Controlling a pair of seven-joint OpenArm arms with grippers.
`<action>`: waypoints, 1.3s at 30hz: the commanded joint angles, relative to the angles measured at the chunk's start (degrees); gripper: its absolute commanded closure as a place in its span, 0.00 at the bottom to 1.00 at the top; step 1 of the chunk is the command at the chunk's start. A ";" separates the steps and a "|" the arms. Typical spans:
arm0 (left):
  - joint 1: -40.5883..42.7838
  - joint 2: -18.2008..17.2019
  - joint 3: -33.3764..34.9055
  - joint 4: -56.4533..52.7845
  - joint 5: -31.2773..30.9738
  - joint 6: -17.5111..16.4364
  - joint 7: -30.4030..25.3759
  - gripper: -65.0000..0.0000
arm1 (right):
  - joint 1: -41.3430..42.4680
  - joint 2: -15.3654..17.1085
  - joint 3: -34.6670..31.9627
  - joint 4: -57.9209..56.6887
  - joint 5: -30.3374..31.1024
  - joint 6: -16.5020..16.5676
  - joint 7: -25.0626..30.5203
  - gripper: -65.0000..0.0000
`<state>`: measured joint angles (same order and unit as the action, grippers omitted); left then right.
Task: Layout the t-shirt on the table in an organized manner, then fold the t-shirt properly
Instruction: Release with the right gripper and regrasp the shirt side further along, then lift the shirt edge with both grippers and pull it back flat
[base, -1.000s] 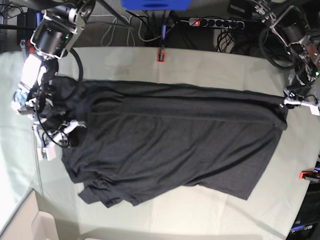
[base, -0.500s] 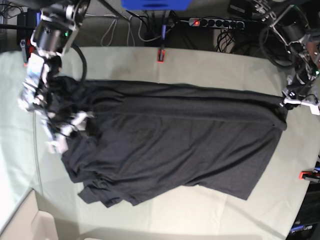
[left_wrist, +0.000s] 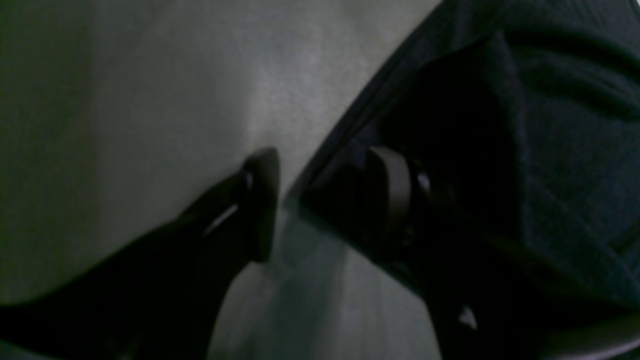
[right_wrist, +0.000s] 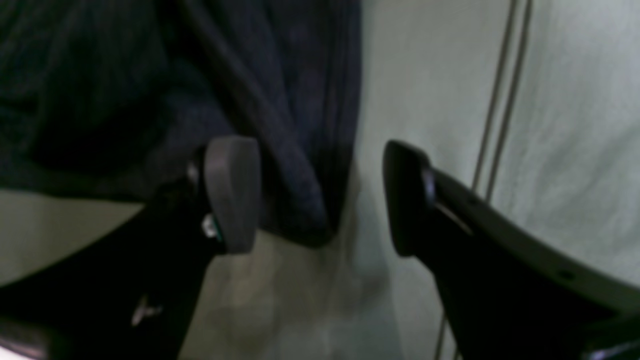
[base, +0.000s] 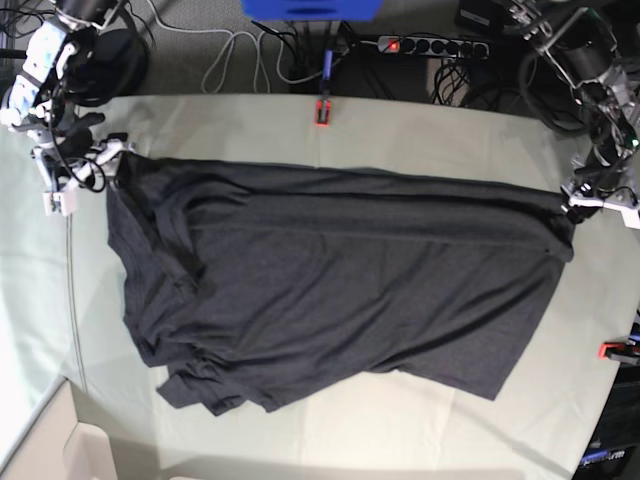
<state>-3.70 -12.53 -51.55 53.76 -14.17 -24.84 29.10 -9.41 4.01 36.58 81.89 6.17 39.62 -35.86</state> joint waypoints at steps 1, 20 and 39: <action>0.06 -0.70 -0.10 -0.17 1.38 1.15 1.80 0.56 | 0.13 0.60 -0.14 0.71 0.81 0.38 1.44 0.43; -0.12 -0.70 7.02 -0.35 1.30 0.88 1.71 0.75 | 0.05 0.60 -0.31 -6.77 0.73 0.38 7.86 0.57; 7.97 -0.17 7.11 17.67 0.68 0.80 7.86 1.00 | -3.65 0.96 0.04 -1.67 0.99 0.38 7.86 1.00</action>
<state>4.78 -11.57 -44.14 70.35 -13.08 -24.05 37.78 -13.45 4.25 36.34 79.11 6.15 39.81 -29.36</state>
